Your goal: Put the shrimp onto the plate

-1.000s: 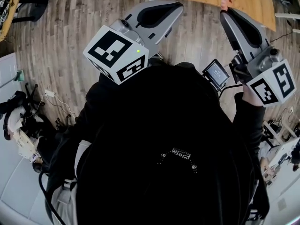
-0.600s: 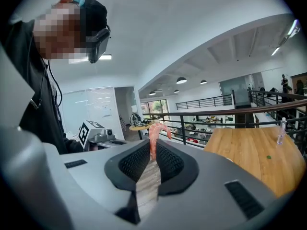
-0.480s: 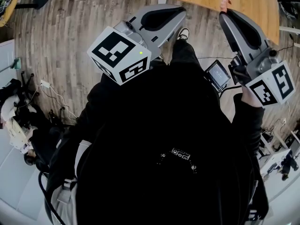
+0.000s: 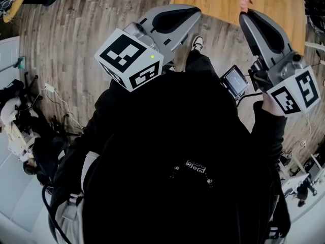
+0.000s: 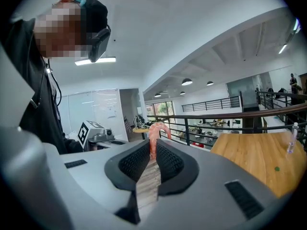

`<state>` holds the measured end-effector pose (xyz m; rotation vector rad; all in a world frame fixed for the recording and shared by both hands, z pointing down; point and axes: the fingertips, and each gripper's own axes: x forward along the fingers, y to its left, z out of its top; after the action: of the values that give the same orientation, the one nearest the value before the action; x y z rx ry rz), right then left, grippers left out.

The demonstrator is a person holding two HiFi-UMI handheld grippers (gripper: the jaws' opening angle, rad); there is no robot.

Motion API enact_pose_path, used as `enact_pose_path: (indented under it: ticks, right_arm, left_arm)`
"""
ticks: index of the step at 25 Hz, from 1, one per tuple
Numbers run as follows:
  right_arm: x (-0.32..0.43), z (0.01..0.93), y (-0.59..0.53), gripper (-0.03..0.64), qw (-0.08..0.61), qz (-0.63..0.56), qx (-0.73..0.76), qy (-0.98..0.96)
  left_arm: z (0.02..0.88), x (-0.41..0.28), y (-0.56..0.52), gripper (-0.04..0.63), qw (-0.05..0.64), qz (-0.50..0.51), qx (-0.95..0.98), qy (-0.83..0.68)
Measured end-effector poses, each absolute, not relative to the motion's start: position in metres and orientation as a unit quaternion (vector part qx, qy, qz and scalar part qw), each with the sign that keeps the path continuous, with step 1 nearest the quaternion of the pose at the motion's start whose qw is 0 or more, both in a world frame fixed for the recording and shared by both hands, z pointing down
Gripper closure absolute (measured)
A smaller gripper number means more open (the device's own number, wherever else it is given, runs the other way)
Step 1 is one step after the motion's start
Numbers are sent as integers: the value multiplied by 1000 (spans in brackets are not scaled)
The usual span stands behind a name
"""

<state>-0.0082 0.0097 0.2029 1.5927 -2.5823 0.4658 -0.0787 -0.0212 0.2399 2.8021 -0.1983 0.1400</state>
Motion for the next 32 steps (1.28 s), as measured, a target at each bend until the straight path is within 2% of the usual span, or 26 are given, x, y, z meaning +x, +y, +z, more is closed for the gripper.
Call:
enact_pose_path:
  ticks: [23, 32]
  right_arm:
    - [149, 185, -110, 563, 19, 158, 479, -863]
    - [196, 220, -129, 563, 13, 192, 458, -868]
  left_arm:
    - [215, 81, -128, 597, 157, 64, 980, -99]
    - [243, 132, -137, 597, 174, 94, 975, -98]
